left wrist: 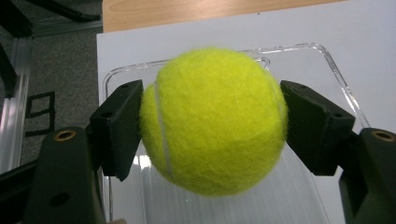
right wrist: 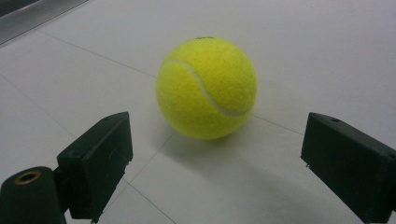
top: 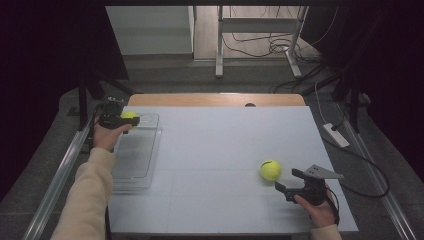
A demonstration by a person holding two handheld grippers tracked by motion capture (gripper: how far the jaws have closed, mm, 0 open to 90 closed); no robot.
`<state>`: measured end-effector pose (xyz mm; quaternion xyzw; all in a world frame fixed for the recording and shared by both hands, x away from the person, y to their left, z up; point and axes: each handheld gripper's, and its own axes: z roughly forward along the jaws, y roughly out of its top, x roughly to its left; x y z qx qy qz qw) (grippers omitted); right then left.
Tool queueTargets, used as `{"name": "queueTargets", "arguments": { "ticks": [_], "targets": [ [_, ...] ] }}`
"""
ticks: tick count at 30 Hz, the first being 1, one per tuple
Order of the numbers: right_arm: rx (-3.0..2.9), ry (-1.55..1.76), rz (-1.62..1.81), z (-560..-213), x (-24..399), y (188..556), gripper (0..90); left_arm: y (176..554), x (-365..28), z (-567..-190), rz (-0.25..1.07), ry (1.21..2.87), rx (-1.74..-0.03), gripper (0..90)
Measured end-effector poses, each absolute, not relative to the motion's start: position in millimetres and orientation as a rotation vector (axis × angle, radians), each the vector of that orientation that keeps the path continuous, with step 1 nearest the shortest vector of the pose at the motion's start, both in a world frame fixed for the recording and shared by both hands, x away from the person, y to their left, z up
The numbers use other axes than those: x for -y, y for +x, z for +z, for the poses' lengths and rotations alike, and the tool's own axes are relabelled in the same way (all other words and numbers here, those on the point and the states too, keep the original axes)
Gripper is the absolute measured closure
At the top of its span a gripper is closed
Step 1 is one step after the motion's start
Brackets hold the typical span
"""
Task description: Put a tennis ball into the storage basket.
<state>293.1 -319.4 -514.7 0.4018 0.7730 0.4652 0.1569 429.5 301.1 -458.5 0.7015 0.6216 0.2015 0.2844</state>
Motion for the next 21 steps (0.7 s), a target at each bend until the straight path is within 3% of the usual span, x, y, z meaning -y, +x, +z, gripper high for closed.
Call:
{"name": "queueTargets", "arguments": {
  "ticks": [21],
  "targets": [
    [-2.214,1.15,1.324,-515,319,293,8.7,434,-301,-480,0.537,1.936,-1.719,26.6]
  ]
}}
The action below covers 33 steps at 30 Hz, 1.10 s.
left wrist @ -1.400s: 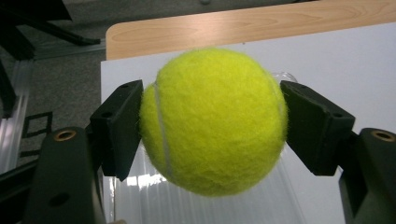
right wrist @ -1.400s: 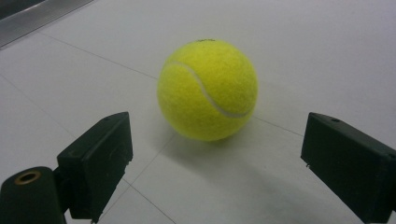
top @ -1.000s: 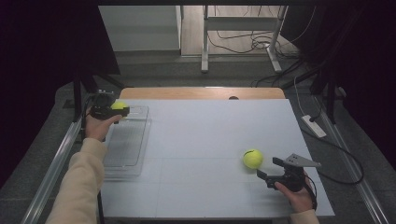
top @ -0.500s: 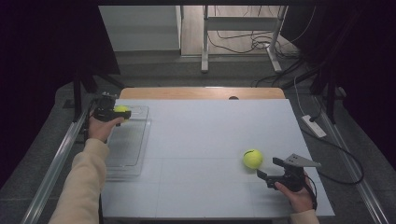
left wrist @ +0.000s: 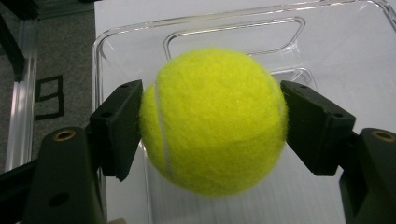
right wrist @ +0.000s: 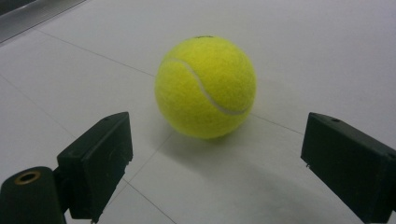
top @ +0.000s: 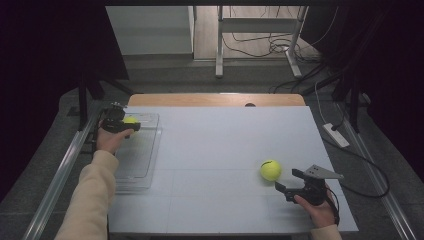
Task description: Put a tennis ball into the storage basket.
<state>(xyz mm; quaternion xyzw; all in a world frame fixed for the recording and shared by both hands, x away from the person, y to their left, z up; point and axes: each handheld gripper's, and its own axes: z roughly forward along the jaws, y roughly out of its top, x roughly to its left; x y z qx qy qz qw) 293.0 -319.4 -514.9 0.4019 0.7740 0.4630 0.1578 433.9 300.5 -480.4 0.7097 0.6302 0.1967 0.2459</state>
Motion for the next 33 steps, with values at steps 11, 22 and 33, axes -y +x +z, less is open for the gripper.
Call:
{"name": "queueTargets", "arguments": {
  "ticks": [11,22,33],
  "targets": [
    [-2.214,1.148,1.324,-515,319,293,8.7,432,-300,-480,0.567,1.94,-1.694,26.0],
    [-2.217,1.146,1.324,-515,318,293,8.7,427,-296,-471,0.563,1.889,-1.662,10.1],
    [-2.215,1.146,1.326,-515,319,293,8.7,416,-297,-458,0.554,1.827,-1.606,9.9]
  ]
}}
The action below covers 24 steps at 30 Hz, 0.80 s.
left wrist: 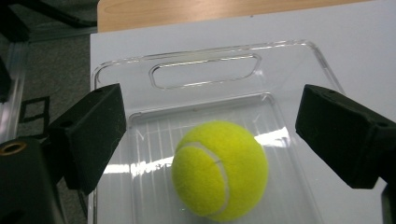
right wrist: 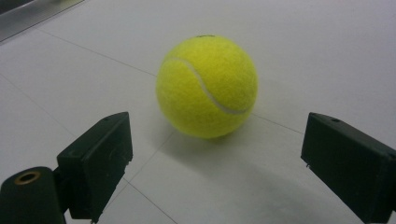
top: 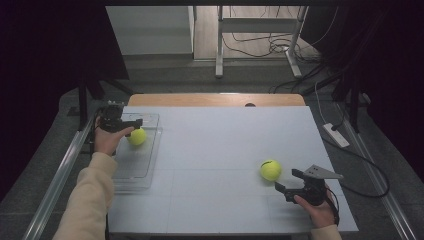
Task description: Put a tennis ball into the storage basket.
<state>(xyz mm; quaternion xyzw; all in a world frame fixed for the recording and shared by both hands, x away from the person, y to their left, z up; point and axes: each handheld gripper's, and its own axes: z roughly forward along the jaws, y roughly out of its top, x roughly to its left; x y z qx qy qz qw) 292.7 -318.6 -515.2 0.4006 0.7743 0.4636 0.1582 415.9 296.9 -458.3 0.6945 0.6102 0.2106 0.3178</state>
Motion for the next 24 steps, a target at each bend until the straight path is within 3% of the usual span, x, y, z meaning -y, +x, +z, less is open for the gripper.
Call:
{"name": "queueTargets", "arguments": {
  "ticks": [24],
  "targets": [
    [-2.206,1.151,1.343,-514,321,292,8.7,385,-284,-438,0.461,1.774,-1.409,11.7]
  ]
}}
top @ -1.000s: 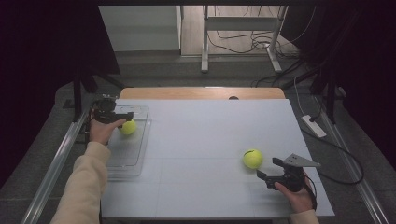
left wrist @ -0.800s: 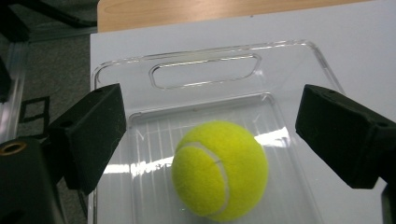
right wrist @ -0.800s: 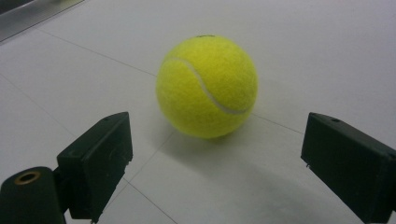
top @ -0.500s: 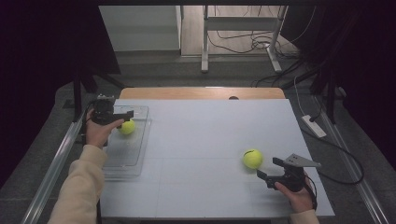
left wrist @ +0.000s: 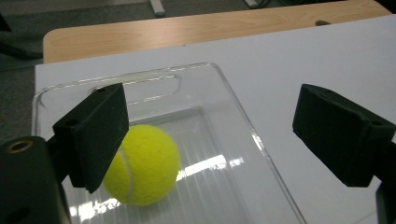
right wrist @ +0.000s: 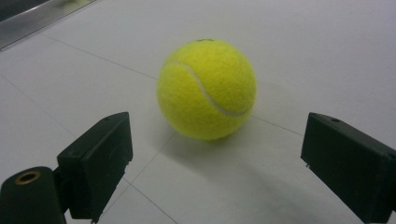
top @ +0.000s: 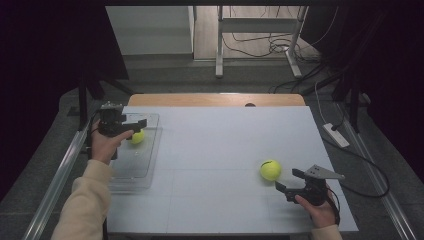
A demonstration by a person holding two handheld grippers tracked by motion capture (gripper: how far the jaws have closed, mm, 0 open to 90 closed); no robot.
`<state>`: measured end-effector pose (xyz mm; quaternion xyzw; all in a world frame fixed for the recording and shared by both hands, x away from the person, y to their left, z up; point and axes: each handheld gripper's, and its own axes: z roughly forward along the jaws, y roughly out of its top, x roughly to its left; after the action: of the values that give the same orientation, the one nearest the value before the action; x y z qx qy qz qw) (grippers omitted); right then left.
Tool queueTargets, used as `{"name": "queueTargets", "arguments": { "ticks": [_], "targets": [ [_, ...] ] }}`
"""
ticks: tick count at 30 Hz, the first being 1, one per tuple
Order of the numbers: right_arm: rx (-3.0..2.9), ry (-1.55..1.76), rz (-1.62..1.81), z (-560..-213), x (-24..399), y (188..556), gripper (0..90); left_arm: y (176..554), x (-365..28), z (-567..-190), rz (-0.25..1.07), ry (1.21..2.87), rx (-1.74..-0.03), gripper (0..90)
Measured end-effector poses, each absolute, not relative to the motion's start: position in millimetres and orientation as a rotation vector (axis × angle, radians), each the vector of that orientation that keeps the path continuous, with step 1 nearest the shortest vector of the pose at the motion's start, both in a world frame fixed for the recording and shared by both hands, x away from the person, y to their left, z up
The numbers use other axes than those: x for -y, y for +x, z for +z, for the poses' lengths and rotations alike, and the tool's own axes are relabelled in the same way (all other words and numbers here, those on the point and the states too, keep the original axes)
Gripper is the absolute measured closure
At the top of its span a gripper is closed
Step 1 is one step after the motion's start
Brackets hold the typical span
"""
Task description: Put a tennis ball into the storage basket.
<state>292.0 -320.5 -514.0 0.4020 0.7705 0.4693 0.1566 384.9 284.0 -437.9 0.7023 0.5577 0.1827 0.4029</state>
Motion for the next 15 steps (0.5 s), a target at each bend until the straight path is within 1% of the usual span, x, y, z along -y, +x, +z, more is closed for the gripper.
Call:
{"name": "queueTargets", "arguments": {
  "ticks": [15],
  "targets": [
    [-2.185,1.182,1.332,-514,326,286,8.7,372,-271,-429,0.437,1.76,-1.292,11.9]
  ]
}}
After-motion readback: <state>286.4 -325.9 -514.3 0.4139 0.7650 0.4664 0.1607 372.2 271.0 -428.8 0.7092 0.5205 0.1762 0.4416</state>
